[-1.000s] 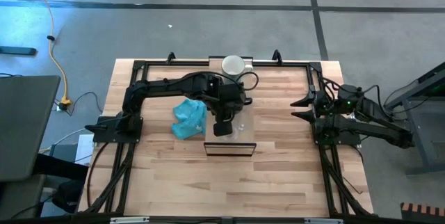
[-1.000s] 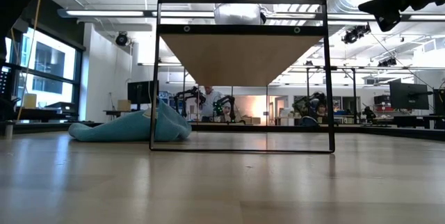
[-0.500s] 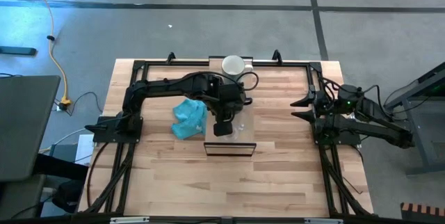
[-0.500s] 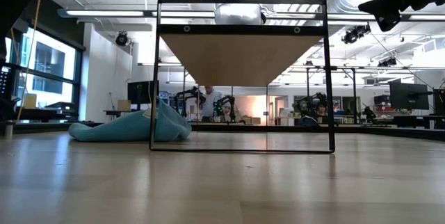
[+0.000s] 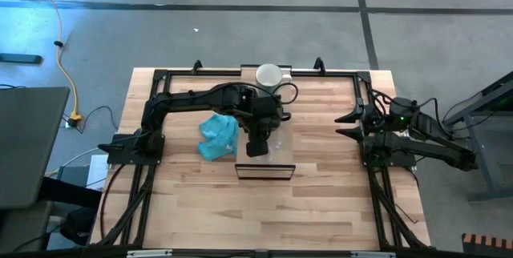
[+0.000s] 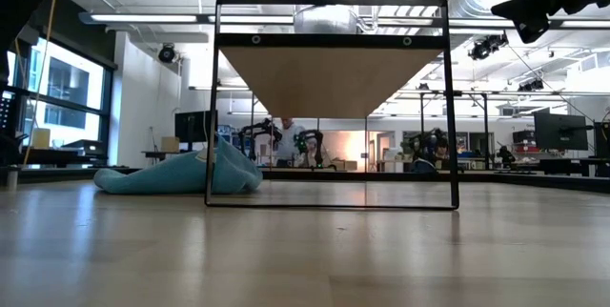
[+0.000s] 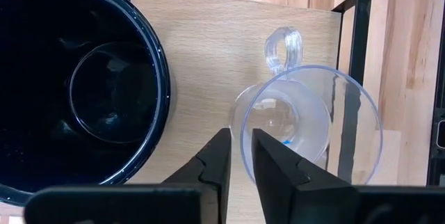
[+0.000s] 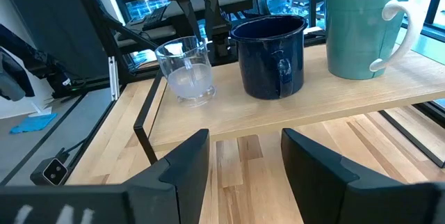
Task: Stack small to large cups/mugs on shelf
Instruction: Put the transparent mug on the shelf
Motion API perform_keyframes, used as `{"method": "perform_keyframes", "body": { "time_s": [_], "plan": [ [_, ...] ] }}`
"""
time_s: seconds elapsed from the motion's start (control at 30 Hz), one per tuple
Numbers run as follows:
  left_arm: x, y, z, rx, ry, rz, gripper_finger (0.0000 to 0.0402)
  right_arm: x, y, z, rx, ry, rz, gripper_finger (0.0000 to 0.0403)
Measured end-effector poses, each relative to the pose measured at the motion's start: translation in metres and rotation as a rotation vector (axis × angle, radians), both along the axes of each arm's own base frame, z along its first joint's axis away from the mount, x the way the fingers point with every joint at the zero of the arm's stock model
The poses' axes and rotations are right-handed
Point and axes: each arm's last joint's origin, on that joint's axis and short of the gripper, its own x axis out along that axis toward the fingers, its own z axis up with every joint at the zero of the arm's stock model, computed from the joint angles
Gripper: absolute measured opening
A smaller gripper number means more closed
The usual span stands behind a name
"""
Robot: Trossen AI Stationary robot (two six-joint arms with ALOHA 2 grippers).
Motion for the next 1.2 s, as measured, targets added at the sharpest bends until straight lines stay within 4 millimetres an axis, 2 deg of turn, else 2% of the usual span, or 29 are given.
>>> {"method": "perform_keyframes", "body": {
  "time_s": [0.37,0.93,1.2],
  "plan": [
    [0.0002,0.0000,0.0002,0.001,-0.003,-0.003,0.0050,0.0000,0.0000,0.0000,0.000,0.000,0.000,0.0171],
    [0.0008,-0.0008,0.0004,0.028,-0.010,-0.109,0.0012,0.0000,0.0000,0.0000,0.000,0.000,0.000,0.0171],
    [0.0022,-0.0008,0.0010,0.035,-0.025,-0.132,0.0010,0.0000,0.0000,0.0000,0.000,0.000,0.000,0.0171]
  ]
}}
